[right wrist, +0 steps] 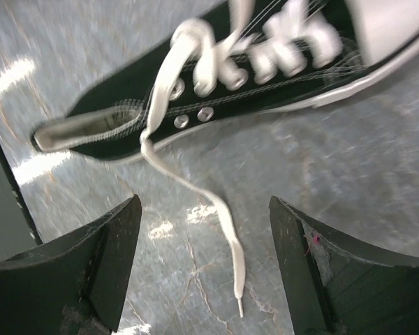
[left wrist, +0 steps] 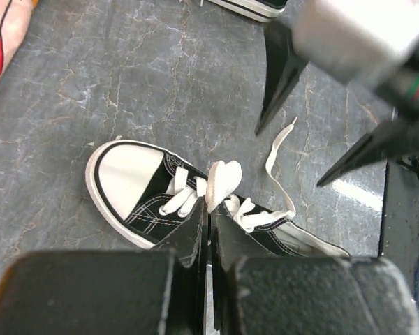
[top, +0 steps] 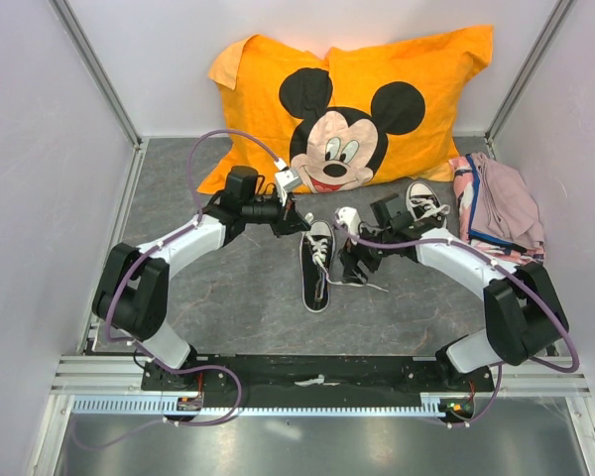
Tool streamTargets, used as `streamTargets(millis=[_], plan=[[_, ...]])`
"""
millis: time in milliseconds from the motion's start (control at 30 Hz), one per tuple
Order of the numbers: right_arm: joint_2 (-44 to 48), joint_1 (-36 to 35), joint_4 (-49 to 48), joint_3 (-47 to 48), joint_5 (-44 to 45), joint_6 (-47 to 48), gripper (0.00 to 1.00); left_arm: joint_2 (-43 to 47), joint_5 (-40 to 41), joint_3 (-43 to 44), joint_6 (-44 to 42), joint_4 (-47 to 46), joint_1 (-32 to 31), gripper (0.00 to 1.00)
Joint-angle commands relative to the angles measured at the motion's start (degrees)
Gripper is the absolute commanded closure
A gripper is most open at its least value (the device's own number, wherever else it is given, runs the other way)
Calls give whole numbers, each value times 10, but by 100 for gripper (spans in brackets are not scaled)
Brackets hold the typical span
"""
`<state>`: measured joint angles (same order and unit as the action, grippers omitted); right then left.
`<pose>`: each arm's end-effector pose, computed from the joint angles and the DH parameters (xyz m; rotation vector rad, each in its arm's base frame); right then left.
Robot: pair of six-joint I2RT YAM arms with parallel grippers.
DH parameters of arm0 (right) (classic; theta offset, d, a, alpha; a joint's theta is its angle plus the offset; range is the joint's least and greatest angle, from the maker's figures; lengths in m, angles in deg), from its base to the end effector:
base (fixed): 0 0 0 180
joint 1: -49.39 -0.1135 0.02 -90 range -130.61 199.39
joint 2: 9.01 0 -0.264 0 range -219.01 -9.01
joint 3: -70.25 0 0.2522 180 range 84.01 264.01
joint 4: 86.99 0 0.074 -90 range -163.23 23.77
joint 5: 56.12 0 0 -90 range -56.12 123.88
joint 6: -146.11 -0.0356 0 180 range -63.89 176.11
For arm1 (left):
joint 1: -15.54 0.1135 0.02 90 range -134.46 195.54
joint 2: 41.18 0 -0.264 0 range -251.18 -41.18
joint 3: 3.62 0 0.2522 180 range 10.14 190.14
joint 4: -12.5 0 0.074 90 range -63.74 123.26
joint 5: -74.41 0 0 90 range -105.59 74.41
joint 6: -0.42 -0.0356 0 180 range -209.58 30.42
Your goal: Tie the shoes
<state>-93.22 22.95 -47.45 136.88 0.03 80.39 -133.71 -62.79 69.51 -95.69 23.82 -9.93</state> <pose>0.2508 0.1469 0.2130 -1.2627 2.1444 0.7679 0.3083 -0.1758 0.2433 1.0359 1.8125 -1.0663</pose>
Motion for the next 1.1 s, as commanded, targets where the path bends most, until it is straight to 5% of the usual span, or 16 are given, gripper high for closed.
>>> streamTargets(millis=[0, 433, 633, 667, 1067], plan=[[-3, -25, -25, -27, 35, 76, 18, -5, -21, -9, 29, -21, 1, 98], [-33, -48, -66, -65, 95, 60, 32, 5, -23, -10, 37, -3, 22, 98], [-21, -50, -54, -87, 113, 54, 81, 8, -30, -15, 35, 0, 31, 98], [-15, -50, -51, -88, 117, 54, 100, 8, -29, -15, 35, 1, 32, 98], [85, 0, 15, -88, 166, 33, 100, 14, -36, -15, 15, 18, 59, 98]])
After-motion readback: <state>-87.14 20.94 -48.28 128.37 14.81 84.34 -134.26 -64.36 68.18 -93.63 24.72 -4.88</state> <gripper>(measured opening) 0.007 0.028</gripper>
